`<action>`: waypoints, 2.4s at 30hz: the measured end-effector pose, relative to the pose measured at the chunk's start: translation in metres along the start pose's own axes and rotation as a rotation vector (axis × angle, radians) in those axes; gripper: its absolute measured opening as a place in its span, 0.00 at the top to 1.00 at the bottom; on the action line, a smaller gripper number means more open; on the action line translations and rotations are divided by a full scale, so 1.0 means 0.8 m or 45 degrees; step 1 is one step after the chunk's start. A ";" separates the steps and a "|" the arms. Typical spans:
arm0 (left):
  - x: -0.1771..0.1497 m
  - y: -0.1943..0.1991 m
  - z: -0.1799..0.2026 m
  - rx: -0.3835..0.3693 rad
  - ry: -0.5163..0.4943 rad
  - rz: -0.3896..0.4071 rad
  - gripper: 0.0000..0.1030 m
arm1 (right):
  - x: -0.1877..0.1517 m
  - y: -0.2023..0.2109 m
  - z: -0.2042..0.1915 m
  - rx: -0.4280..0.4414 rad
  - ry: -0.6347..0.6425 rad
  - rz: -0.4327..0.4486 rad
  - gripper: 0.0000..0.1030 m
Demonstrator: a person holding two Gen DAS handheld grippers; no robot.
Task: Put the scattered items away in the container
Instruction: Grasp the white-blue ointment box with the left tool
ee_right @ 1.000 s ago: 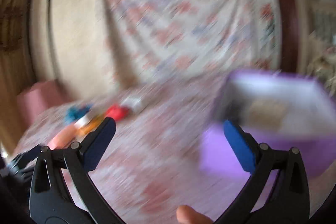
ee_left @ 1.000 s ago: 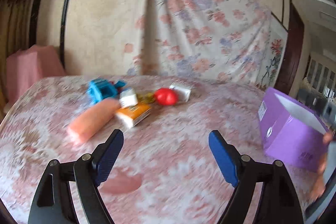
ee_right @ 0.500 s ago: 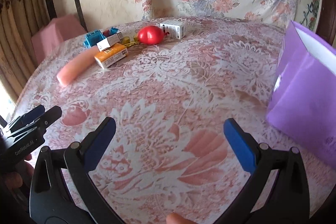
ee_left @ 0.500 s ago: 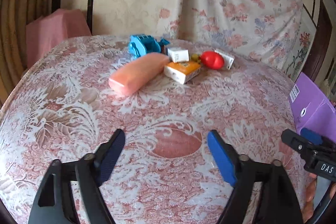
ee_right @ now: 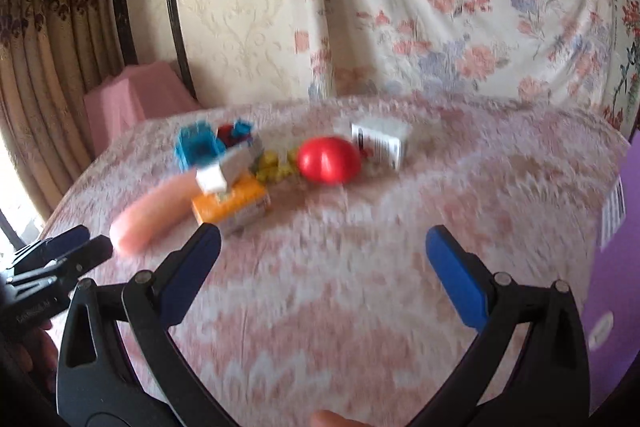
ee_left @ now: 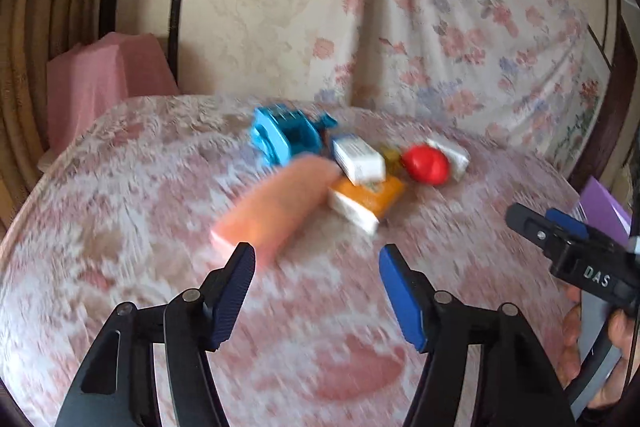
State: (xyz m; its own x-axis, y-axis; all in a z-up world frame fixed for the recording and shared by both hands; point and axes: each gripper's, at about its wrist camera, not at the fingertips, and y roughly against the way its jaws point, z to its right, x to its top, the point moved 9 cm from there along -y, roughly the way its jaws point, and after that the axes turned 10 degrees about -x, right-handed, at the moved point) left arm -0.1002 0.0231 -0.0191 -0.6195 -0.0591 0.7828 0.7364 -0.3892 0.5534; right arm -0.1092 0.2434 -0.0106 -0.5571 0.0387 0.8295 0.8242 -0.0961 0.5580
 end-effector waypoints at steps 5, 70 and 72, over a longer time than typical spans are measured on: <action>0.031 -0.023 0.004 -0.050 -0.044 0.046 0.37 | 0.019 -0.033 0.001 -0.029 -0.038 0.051 0.01; -0.007 -0.105 0.010 -0.130 -0.207 -0.255 0.67 | -0.019 -0.087 -0.032 -0.047 -0.082 -0.302 0.01; -0.008 -0.104 0.007 -0.121 -0.194 -0.255 0.67 | -0.021 -0.086 -0.041 -0.031 -0.062 -0.306 0.01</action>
State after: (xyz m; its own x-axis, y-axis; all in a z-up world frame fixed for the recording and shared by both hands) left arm -0.1560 0.0612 -0.0686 -0.6969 0.1636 0.6982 0.5701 -0.4644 0.6778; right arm -0.1600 0.2170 -0.0636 -0.7311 0.1110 0.6732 0.6654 -0.1024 0.7394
